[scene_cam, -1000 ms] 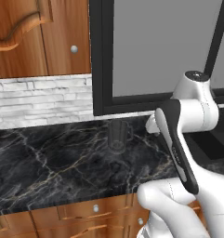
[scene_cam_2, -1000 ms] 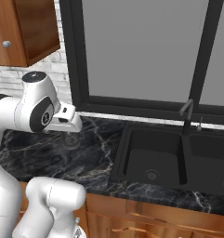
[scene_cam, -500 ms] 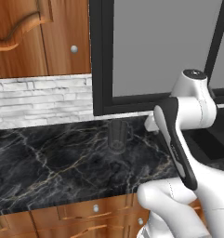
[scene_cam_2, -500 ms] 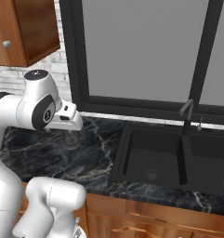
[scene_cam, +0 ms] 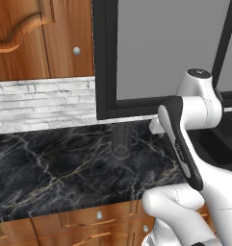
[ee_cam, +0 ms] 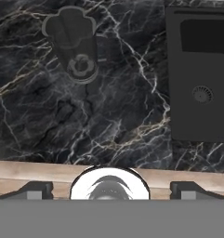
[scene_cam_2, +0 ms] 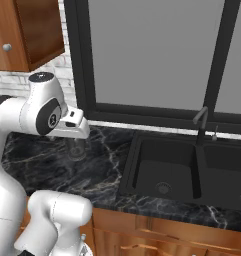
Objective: Turn on the sink faucet and place the jug under the water for a few seconds to fill it up.
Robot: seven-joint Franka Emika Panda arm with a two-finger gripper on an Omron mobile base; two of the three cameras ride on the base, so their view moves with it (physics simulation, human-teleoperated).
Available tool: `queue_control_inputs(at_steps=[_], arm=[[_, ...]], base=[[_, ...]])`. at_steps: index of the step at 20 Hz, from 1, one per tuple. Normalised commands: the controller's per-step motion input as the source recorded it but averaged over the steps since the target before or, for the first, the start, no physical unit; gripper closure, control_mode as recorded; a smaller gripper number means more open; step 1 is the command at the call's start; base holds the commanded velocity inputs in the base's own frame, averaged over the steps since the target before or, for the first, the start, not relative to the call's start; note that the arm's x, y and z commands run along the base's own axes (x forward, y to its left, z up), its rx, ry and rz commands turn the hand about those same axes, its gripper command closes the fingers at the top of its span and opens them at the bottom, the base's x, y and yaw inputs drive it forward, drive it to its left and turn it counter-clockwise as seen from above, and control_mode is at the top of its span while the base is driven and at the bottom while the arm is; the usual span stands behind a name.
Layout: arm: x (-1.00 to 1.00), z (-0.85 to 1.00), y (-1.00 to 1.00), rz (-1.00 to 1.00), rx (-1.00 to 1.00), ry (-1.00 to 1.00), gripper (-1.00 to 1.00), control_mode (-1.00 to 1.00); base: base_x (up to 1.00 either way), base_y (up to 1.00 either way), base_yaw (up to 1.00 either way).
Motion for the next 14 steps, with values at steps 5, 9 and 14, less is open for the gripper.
queue_control_inputs(at_steps=[5,9,14], arm=[[-0.08,0.00,0.00,0.00,0.00,0.00,-1.00,-1.00],[-0.12,0.00,0.00,0.00,0.00,0.00,-1.00,1.00],[0.00,0.00,0.00,0.00,0.00,0.00,-1.00,1.00]], base=[[0.00,0.00,0.00],[-0.23,0.00,0.00],[-0.61,-0.02,0.00]])
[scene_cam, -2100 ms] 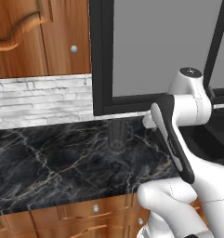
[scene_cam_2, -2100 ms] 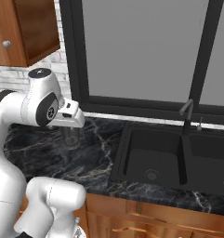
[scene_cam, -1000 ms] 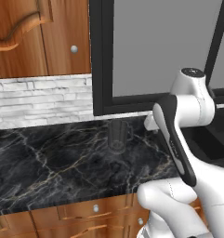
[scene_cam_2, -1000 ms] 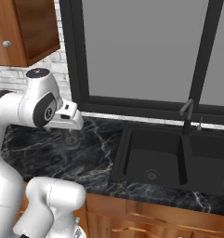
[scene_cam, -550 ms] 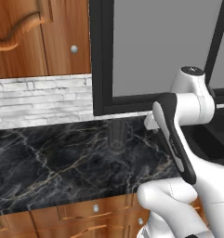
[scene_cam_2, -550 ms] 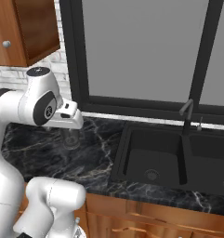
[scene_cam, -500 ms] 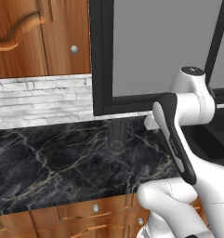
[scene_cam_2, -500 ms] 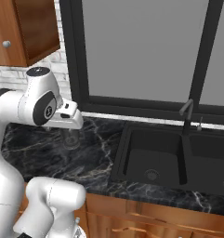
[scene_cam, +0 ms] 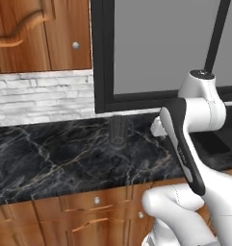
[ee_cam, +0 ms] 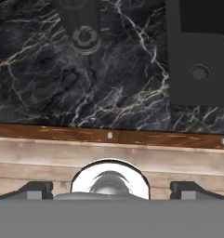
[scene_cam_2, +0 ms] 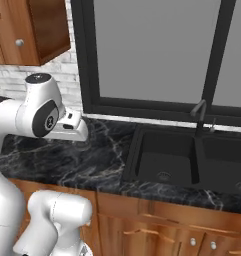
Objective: Turn on the sink faucet and place the jug under the water for a few seconds to fill it up.
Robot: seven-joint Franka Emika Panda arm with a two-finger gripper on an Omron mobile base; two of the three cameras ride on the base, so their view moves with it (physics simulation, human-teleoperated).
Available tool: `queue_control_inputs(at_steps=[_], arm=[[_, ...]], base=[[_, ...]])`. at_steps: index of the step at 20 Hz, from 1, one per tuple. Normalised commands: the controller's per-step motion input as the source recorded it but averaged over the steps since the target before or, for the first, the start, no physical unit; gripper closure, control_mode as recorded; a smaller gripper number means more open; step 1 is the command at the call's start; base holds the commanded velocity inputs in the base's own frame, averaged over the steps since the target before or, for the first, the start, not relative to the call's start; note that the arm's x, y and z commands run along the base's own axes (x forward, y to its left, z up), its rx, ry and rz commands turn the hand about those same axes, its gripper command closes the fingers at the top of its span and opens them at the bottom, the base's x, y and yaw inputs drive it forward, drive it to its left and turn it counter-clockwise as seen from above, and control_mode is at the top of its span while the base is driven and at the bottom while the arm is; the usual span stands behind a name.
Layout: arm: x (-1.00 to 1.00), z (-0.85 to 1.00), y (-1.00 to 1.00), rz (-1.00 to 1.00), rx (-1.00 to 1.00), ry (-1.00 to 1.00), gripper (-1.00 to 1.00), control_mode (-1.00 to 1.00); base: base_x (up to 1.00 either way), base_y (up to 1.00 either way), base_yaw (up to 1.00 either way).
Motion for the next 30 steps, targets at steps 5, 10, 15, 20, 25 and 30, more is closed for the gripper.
queue_control_inputs(at_steps=[5,10,15,20,25,30], arm=[[0.00,0.00,0.00,0.00,0.00,0.00,-1.00,1.00],[0.00,0.00,0.00,0.00,0.00,0.00,-1.00,1.00],[0.00,0.00,0.00,0.00,0.00,0.00,-1.00,1.00],[0.00,0.00,0.00,0.00,0.00,0.00,-1.00,1.00],[0.00,0.00,0.00,0.00,0.00,0.00,-1.00,1.00],[0.00,0.00,0.00,0.00,0.00,0.00,-1.00,1.00]], base=[[-0.43,-0.27,0.00],[-0.06,-0.76,0.00],[0.00,-0.99,0.00],[0.01,-0.91,0.00],[0.12,-0.79,0.00],[0.33,-0.54,0.00]])
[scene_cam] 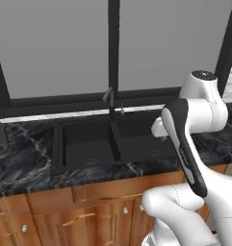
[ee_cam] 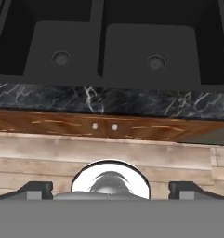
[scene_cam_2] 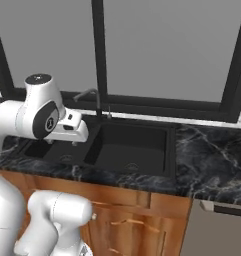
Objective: Turn on the sink faucet and place the jug under the water for a few seconds to fill it up.
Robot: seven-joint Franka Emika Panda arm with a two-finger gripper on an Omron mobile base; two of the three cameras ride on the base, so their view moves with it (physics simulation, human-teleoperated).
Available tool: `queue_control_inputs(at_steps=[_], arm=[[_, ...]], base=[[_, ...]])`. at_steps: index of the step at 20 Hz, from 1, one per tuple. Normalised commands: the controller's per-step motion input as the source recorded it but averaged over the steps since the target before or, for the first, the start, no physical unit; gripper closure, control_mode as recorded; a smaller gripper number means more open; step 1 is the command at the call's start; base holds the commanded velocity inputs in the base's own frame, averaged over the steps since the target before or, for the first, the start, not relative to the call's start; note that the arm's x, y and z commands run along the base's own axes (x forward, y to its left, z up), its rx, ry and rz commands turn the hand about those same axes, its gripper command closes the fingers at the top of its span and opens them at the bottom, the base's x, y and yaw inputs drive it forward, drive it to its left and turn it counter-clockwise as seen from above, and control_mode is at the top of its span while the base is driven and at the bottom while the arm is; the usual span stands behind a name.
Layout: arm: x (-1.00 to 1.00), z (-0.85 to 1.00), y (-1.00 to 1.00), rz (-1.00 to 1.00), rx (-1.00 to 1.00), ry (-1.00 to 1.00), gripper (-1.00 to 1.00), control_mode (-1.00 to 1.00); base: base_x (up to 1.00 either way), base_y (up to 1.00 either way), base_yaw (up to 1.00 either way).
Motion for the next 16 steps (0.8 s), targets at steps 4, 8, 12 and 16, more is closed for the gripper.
queue_control_inputs(at_steps=[4,8,12,16], arm=[[0.00,0.00,0.00,0.00,0.00,0.00,-1.00,1.00],[0.00,0.00,0.00,0.00,0.00,0.00,-1.00,1.00],[0.00,0.00,0.00,0.00,0.00,0.00,-1.00,1.00],[0.51,-0.17,-0.01,0.00,0.03,-0.01,-1.00,-1.00]], base=[[0.63,-0.32,0.01],[0.80,-0.13,0.02],[0.73,0.00,0.00],[0.00,0.00,0.00]])
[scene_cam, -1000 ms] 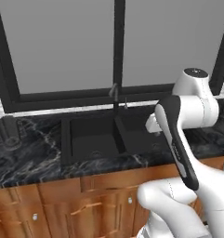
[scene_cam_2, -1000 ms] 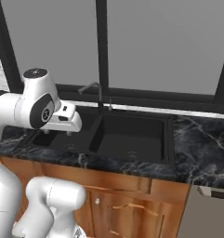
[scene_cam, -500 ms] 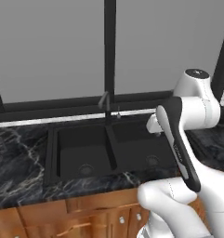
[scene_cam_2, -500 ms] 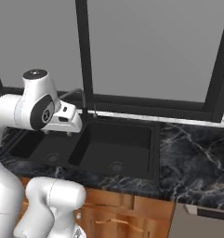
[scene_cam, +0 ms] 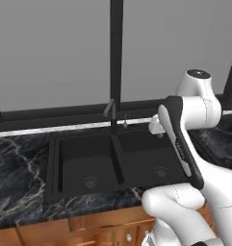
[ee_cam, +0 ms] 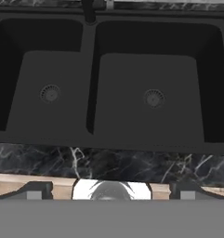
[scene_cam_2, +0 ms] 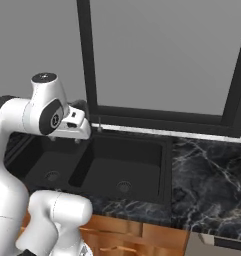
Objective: Turn on the sink faucet and place the jug under the water for a few seconds to fill it up.
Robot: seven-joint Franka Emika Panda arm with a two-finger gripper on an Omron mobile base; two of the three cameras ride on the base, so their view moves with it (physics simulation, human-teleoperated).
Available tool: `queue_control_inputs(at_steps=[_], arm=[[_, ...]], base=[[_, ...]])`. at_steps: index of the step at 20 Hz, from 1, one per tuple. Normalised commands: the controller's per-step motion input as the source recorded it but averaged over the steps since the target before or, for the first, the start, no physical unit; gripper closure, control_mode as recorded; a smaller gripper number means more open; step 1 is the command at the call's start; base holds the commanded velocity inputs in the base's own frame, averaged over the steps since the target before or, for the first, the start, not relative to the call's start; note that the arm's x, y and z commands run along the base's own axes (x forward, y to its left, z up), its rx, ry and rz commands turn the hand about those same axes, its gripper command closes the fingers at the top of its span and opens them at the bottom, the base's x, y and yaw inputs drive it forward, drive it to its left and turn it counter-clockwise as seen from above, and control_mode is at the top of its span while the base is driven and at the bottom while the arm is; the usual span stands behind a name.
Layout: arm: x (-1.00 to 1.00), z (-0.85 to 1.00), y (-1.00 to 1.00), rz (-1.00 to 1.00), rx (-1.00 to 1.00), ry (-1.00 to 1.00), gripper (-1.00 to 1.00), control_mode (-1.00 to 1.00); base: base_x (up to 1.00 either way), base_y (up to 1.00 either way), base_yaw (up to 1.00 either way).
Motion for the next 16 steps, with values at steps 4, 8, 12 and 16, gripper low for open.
queue_control_inputs(at_steps=[4,8,12,16], arm=[[0.35,-0.26,-0.01,0.11,0.04,-0.13,-1.00,-1.00],[0.25,-0.12,0.00,0.26,0.02,-0.38,-1.00,-1.00],[0.28,-0.03,0.00,0.28,0.06,-0.33,-1.00,-1.00],[0.47,-0.03,0.00,0.25,0.07,-0.19,-1.00,-1.00]], base=[[0.00,0.00,0.00],[0.00,0.00,0.00],[0.00,0.00,0.00],[0.00,0.00,0.00]])
